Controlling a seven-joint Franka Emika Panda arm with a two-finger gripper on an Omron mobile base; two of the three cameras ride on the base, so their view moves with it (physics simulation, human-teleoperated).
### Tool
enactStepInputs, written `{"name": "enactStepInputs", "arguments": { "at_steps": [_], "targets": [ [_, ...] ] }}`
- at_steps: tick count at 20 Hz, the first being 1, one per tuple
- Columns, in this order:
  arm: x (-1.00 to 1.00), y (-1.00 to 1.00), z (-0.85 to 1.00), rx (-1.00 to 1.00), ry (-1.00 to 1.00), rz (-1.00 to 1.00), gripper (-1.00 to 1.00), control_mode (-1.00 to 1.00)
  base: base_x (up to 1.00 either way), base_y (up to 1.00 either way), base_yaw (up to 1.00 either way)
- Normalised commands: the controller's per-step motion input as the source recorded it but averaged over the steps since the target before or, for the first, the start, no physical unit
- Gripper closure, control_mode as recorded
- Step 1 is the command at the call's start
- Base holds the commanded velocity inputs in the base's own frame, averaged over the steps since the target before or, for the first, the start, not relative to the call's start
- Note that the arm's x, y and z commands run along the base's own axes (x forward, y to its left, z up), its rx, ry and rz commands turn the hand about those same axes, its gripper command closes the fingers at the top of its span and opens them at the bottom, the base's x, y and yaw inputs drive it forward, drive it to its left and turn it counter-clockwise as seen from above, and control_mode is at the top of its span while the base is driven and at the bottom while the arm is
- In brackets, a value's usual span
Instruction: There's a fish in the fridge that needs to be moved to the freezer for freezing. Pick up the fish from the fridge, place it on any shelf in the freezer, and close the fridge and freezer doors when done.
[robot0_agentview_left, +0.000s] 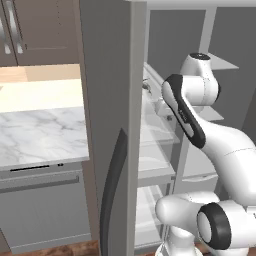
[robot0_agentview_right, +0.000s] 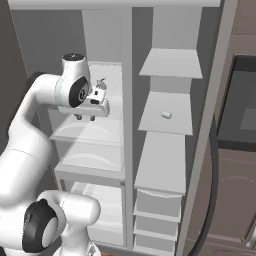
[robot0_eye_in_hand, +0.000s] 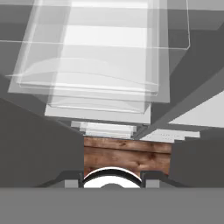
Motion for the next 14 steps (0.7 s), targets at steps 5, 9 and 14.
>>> {"name": "enactStepInputs", "arguments": {
  "at_steps": [5, 9, 14],
  "targets": [
    [-0.33, 0.05, 0.00, 0.00, -0.01, 0.03, -1.00, -1.00, 0.00, 0.00, 0.00],
    [-0.96, 0.26, 0.00, 0.00, -0.19, 0.09, -1.00, -1.00, 0.00, 0.00, 0.00],
    [-0.72, 0.47, 0.19, -0.05, -0.42, 0.18, -1.00, -1.00, 0.00, 0.00, 0.00]
  ]
}}
